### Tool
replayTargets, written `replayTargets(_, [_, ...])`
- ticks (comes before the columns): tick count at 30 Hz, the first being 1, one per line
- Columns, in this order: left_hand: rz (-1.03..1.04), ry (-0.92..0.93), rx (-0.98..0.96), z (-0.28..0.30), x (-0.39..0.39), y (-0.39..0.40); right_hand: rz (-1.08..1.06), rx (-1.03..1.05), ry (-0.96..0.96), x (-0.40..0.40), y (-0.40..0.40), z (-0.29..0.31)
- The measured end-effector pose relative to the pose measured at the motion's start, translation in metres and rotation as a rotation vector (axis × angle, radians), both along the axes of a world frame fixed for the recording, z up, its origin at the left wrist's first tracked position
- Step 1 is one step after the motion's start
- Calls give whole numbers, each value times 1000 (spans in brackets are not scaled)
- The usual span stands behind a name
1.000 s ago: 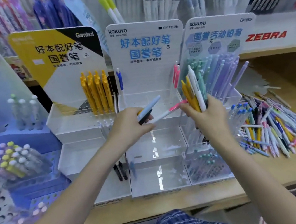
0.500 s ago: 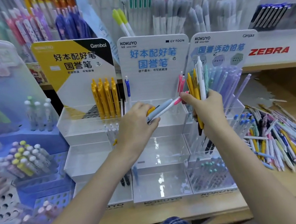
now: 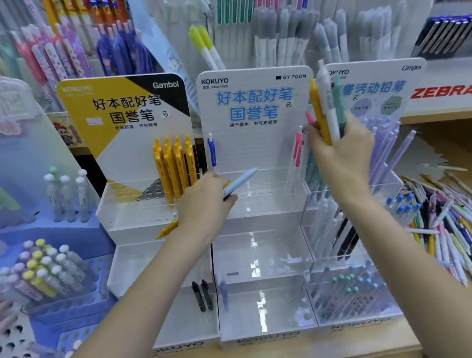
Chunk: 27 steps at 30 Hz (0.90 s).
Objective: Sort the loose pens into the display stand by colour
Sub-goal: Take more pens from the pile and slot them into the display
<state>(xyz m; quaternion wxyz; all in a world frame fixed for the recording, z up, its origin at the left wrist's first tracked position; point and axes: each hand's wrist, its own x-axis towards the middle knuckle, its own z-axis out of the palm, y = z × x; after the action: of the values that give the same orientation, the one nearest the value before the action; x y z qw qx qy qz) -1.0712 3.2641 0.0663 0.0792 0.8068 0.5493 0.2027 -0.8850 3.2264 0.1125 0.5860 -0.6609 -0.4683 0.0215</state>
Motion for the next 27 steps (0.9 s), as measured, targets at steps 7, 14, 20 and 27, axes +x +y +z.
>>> replayTargets(7, [-17,36,-77,0,-3,13,-40,158,106,-16,21,-23])
replayTargets(14, [-94,23,-105,1,-7,22,-139,238,46,-22,39,-37])
replayTargets(20, [-166,9,-158,1,-13,31,-202,228,-158,-31,27,-39])
replayTargets(27, [-240,-4,-166,4,-16,34,-240,104,-181,-42,27,-40])
